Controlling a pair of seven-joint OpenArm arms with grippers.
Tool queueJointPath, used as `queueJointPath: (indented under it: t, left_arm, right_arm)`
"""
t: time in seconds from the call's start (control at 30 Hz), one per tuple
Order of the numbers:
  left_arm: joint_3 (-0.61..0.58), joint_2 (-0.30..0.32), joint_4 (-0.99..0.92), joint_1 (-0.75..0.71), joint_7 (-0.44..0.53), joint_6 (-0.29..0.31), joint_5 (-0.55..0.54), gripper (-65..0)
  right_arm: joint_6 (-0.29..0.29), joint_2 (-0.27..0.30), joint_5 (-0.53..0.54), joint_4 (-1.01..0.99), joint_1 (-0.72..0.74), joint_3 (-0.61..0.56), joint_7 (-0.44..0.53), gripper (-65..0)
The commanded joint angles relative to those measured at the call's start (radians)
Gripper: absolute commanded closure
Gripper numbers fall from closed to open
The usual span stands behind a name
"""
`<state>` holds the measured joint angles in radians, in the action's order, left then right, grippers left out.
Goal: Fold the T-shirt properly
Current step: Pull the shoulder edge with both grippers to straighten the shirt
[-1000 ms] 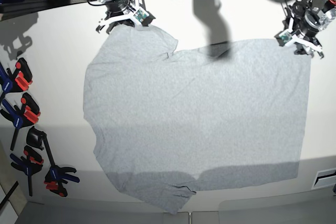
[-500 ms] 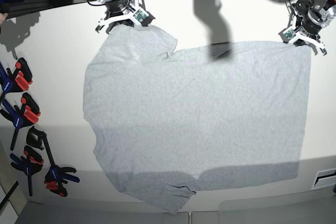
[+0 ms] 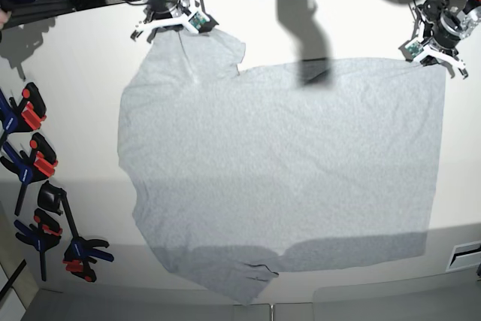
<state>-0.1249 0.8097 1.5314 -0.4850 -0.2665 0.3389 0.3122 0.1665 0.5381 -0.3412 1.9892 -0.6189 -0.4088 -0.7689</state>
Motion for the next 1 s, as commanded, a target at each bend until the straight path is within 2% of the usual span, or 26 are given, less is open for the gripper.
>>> queueJointPath:
  t: [0.0, 0.1, 0.2, 0.3, 0.4, 0.57, 0.67, 0.77, 0.97]
  left_arm:
    - [-0.008, 0.008, -0.013, -0.038, -0.066, 0.051, -0.006, 0.0]
    - [-0.008, 0.008, -0.013, -0.077, -0.066, -0.018, -0.006, 0.0]
    - [-0.008, 0.008, -0.013, -0.111, -0.071, -0.095, -0.005, 0.0]
    - [-0.008, 0.008, -0.007, -0.137, -0.080, -0.104, 0.028, 0.0]
    - [-0.008, 0.008, 0.023, -0.167, -0.126, -0.113, 0.038, 0.0]
    - [-0.008, 0.008, 0.114, -0.249, -0.178, -0.310, 0.052, 0.0]
    - [-0.008, 0.008, 0.165, -0.280, -0.174, -0.352, 0.109, 0.0]
    - [-0.008, 0.008, 0.185, -0.274, -0.174, -0.399, 0.117, 0.0]
    - [-0.007, 0.008, 0.186, -0.236, -0.174, -0.566, 0.118, 0.0]
  right_arm:
    - [0.006, 0.008, -0.005, 0.043, -0.025, 0.003, 0.003, 0.0]
    - [0.004, 0.008, -0.058, 0.097, -0.084, 0.003, -0.003, 0.0]
    - [-0.042, 0.008, -0.114, 0.132, -0.140, 0.003, -0.003, 0.0]
    - [-0.077, 0.010, -0.149, 0.151, -0.177, 0.003, -0.015, 0.0]
    - [-0.080, 0.011, -0.161, 0.162, -0.202, 0.003, -0.043, 0.0]
    - [-0.082, 0.010, -0.181, 0.165, -0.245, 0.003, -0.048, 0.0]
    - [-0.114, 0.010, -0.215, 0.165, -0.251, 0.003, -0.047, 0.0]
    - [-0.139, 0.011, -0.236, 0.167, -0.245, 0.003, -0.043, 0.0]
    - [-0.156, 0.013, -0.269, 0.177, -0.199, 0.003, 0.018, 0.0]
